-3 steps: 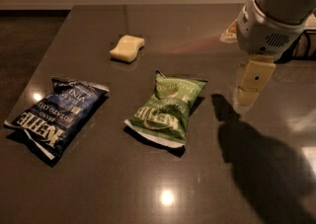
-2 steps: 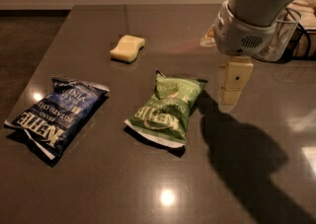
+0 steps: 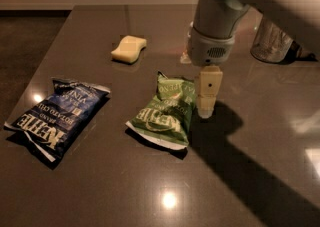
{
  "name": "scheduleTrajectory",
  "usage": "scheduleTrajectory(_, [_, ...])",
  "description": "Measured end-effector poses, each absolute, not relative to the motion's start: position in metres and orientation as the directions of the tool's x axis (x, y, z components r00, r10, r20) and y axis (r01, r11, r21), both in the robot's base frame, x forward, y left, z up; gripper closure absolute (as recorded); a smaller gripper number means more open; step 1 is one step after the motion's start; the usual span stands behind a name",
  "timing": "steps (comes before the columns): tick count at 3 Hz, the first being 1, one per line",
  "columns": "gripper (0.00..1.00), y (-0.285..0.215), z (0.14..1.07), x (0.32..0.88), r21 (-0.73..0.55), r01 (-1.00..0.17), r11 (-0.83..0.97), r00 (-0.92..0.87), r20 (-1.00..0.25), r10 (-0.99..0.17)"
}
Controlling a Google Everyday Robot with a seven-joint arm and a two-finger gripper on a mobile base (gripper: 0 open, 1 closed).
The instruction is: Pick green jalapeno chip bag
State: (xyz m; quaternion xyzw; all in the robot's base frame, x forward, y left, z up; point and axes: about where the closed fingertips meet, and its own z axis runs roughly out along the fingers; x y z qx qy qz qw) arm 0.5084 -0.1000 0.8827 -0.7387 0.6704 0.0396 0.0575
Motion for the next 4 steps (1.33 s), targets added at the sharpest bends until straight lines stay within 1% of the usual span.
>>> scheduleTrajectory(2, [0.00, -0.072, 0.857, 0.508, 0.047, -0.991, -0.129, 0.124, -0.098, -0.987])
scheduleTrajectory(3, [0.16, -0.065, 0.861, 0.507, 0.059, -0.990, -0.129, 0.123, -0.085, -0.989])
scheduleTrajectory(4, [0.47, -0.063, 0.869, 0.507, 0.060, -0.993, -0.106, 0.100, -0.102, -0.990])
